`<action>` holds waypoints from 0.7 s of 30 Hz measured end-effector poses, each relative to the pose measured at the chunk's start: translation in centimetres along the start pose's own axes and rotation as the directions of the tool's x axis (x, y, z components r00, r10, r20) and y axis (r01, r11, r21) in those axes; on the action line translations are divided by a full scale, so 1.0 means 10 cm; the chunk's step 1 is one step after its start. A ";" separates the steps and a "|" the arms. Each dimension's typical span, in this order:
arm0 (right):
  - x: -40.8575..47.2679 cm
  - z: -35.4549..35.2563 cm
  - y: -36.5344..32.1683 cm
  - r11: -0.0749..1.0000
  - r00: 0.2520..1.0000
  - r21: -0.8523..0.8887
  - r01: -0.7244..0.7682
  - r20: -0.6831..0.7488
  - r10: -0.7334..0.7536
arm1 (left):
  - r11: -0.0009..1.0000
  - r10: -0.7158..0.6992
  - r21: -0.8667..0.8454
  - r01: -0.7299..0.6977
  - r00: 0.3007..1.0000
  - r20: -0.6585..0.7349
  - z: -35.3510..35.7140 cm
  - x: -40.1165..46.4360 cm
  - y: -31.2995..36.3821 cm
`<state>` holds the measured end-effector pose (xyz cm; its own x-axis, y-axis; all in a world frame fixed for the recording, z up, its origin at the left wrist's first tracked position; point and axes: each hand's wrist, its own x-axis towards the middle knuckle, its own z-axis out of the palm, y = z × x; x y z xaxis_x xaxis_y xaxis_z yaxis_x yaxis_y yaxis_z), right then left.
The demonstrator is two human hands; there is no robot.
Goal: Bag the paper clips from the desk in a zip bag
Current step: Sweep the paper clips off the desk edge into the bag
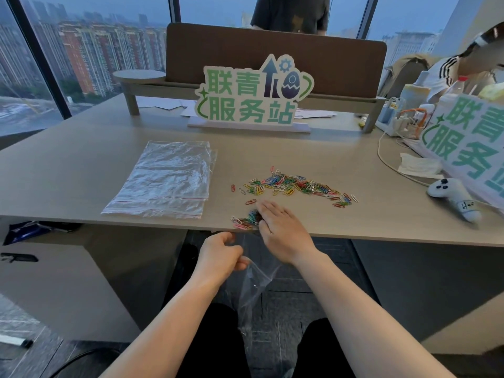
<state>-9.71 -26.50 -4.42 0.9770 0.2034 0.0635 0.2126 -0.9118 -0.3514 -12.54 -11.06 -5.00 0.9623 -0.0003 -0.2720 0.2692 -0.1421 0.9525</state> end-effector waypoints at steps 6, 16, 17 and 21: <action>-0.12 0.09 -0.10 0.999 0.998 -0.022 0.044 -0.042 -0.045 | 1.000 0.022 0.009 -0.021 1.000 -0.007 0.00 0.01 -0.02; -0.33 0.15 -0.28 0.996 0.994 0.034 0.078 -0.074 -0.075 | 1.000 0.017 -0.014 -0.018 1.000 -0.016 -0.07 0.00 -0.03; -0.33 0.13 -0.29 0.994 0.993 0.074 0.083 -0.095 -0.076 | 1.000 0.020 -0.016 -0.020 1.000 -0.016 -0.07 0.01 -0.03; -0.17 0.07 -0.24 0.992 0.991 0.100 0.076 -0.119 -0.063 | 1.000 0.019 -0.020 -0.019 1.000 -0.019 -0.07 0.04 -0.06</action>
<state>-11.90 -24.42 -4.34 0.9562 0.2169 0.1964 0.2834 -0.8535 -0.4373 -12.25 -10.26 -5.58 0.9678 0.0162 -0.2514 0.2514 -0.1223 0.9601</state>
